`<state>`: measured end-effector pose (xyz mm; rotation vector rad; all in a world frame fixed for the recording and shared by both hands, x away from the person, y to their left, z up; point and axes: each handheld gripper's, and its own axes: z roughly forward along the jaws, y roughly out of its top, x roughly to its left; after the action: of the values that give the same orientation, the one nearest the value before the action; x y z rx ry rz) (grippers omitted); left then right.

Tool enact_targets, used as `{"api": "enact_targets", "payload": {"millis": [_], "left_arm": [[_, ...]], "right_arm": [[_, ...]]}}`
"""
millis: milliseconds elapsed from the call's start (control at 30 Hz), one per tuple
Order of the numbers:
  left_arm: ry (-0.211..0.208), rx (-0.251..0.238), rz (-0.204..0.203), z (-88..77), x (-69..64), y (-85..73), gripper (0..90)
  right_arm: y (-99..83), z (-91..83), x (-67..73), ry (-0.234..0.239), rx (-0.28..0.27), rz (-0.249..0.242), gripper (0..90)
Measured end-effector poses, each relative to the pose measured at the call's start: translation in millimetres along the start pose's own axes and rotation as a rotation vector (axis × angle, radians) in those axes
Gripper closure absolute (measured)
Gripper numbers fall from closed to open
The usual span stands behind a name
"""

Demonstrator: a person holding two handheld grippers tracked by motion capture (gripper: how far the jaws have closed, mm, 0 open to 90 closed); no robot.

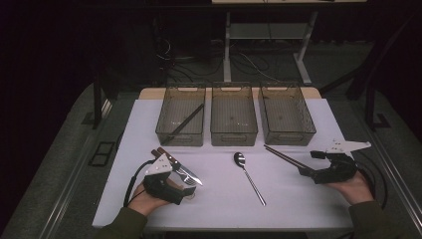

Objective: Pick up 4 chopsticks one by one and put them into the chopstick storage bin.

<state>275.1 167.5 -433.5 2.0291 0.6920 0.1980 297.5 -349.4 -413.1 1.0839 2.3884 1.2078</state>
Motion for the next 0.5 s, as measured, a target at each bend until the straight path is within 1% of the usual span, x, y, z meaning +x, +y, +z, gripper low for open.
{"api": "enact_targets", "payload": {"millis": [67,100,167,200,267,300,333,367,400,433,500], "left_arm": [[0.001,0.001,-0.001,-0.1,-0.3,0.1,0.6],[0.001,0.001,-0.001,-0.1,-0.3,0.1,0.6],[0.003,-0.003,-0.002,0.5,-0.8,-0.1,0.5],[0.004,0.002,0.0,0.8,-0.9,0.0,0.5],[0.005,0.0,0.001,0.9,-1.0,-0.1,0.5],[0.005,0.001,0.001,0.7,-1.1,0.0,0.6],[0.004,0.0,-0.001,0.7,-1.1,0.0,0.6],[0.003,-0.002,0.0,0.7,-1.3,0.1,0.7],[0.003,-0.002,0.0,0.7,-1.3,0.1,0.7],[0.0,-0.001,0.003,0.6,-1.4,0.2,0.7],[0.0,-0.001,0.004,0.6,-1.5,0.3,0.8]], "right_arm": [[-0.3,-1.1,-4.0,-0.003,0.004,0.004,17.3],[-0.6,-1.6,-5.6,-0.001,0.005,0.009,19.0],[-0.9,-1.9,-7.7,-0.002,0.004,0.005,19.6],[-1.7,-3.1,-11.8,0.007,0.008,0.007,24.2],[-1.9,-3.6,-13.1,0.005,0.013,0.009,25.3],[-3.3,-5.1,-17.3,0.009,0.022,0.017,30.5],[-3.3,-5.1,-17.3,0.009,0.022,0.017,30.5],[-5.4,-5.8,-20.7,0.011,0.031,0.02,34.4],[-5.4,-5.8,-20.7,0.011,0.031,0.02,34.4],[-8.1,-5.7,-23.1,0.011,0.049,0.018,38.1],[-9.1,-5.4,-23.8,0.008,0.054,0.017,39.0]]}}
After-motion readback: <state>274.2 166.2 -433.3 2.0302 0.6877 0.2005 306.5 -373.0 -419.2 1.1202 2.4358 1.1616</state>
